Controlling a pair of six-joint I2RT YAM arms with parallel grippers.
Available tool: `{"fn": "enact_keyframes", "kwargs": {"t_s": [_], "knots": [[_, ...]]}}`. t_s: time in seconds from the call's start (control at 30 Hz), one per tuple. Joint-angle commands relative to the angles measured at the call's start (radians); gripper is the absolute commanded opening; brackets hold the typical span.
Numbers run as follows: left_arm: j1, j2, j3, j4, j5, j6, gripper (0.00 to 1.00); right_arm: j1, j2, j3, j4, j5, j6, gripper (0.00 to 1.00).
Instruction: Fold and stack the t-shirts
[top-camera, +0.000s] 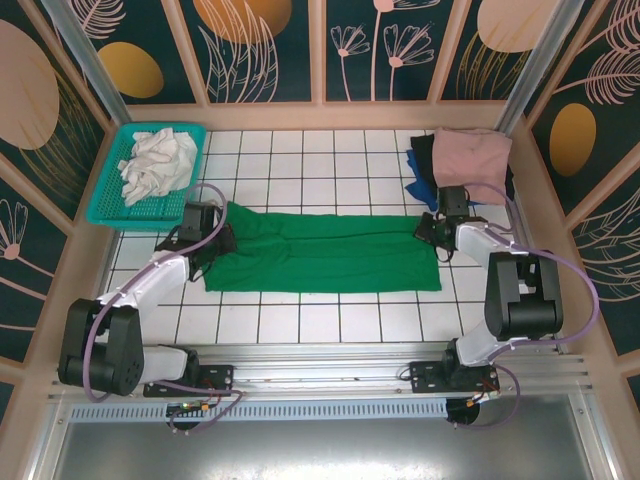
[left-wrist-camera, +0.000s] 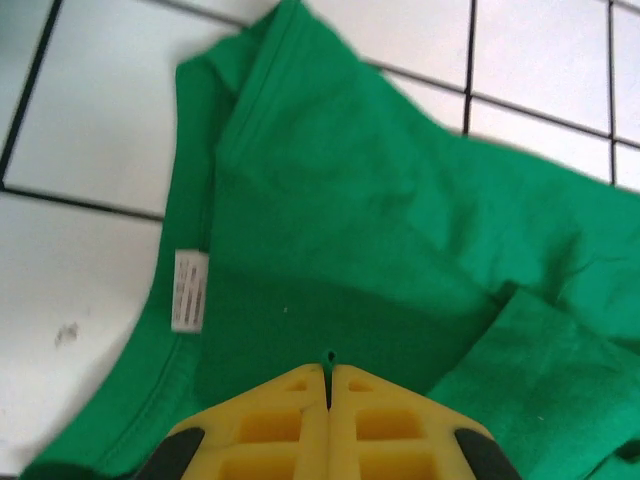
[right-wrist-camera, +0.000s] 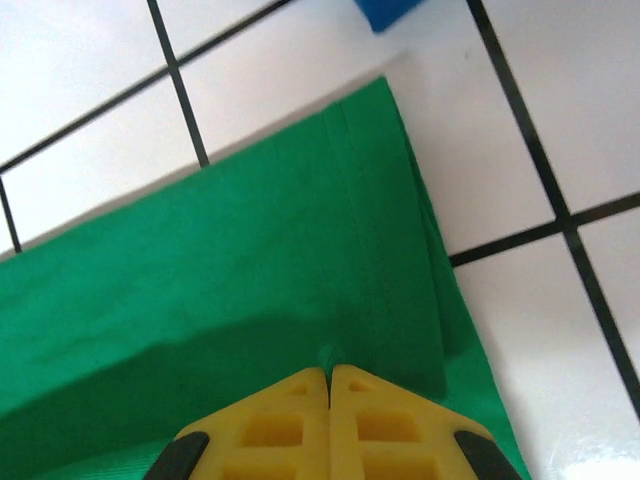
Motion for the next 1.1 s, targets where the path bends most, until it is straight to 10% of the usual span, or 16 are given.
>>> {"fn": "enact_keyframes", "kwargs": {"t_s": [0.0,0.37,0.53,0.7,1.07], "knots": [[-0.003,-0.012,-0.052,0.073,0.053,-0.043,0.0,-0.008,-0.017,-0.039,0.051,-0.034,0.014,0.0],[-0.003,-0.001,-0.097,0.069,0.044,-0.049,0.0,-0.008,-0.034,-0.07,0.013,-0.045,0.024,0.0],[-0.003,-0.014,-0.125,0.066,0.044,-0.061,0.01,-0.01,-0.075,-0.087,-0.04,-0.007,0.042,0.15],[-0.003,-0.029,-0.141,0.056,0.044,-0.074,0.15,-0.01,-0.155,-0.069,-0.111,0.056,0.041,0.31],[-0.002,-0.106,-0.105,0.005,0.007,-0.098,0.35,0.116,-0.061,-0.005,0.003,0.009,0.08,0.32]]}}
